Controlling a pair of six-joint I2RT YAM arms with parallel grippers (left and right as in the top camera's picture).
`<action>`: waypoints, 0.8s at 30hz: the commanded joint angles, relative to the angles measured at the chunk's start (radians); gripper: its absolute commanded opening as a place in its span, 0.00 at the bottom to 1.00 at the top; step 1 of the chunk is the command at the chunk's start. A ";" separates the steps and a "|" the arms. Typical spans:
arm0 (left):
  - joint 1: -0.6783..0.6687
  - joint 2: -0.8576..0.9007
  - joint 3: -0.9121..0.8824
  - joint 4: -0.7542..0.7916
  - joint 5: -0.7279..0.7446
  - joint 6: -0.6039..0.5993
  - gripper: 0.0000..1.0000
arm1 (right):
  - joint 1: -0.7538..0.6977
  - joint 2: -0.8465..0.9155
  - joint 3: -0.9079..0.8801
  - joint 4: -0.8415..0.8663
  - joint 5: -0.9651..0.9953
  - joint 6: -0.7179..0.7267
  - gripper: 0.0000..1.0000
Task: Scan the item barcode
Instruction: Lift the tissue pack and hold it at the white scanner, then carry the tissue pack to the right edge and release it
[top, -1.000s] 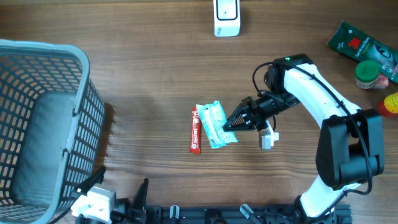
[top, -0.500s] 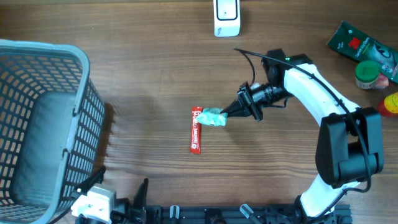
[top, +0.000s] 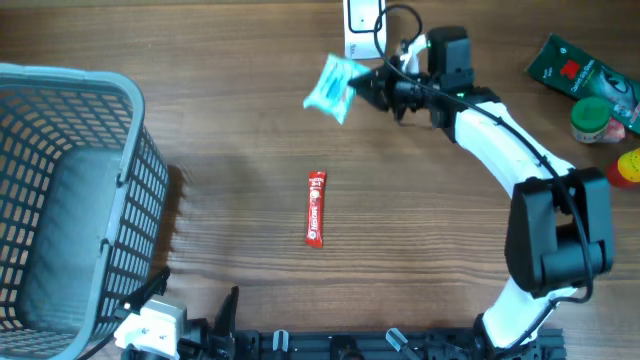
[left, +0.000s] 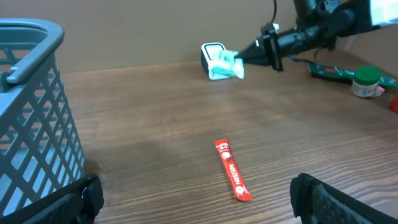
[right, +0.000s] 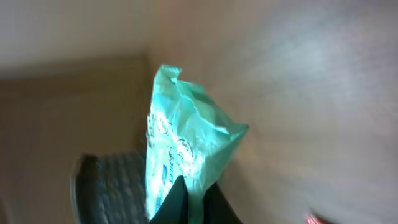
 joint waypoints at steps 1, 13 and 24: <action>-0.004 -0.007 -0.003 0.002 0.016 0.011 1.00 | -0.003 0.093 0.010 0.165 0.086 0.216 0.05; -0.004 -0.007 -0.003 0.002 0.016 0.011 1.00 | -0.003 0.346 0.235 0.373 0.299 0.316 0.04; -0.004 -0.007 -0.003 0.002 0.016 0.011 1.00 | -0.003 0.418 0.254 0.388 0.423 0.334 0.05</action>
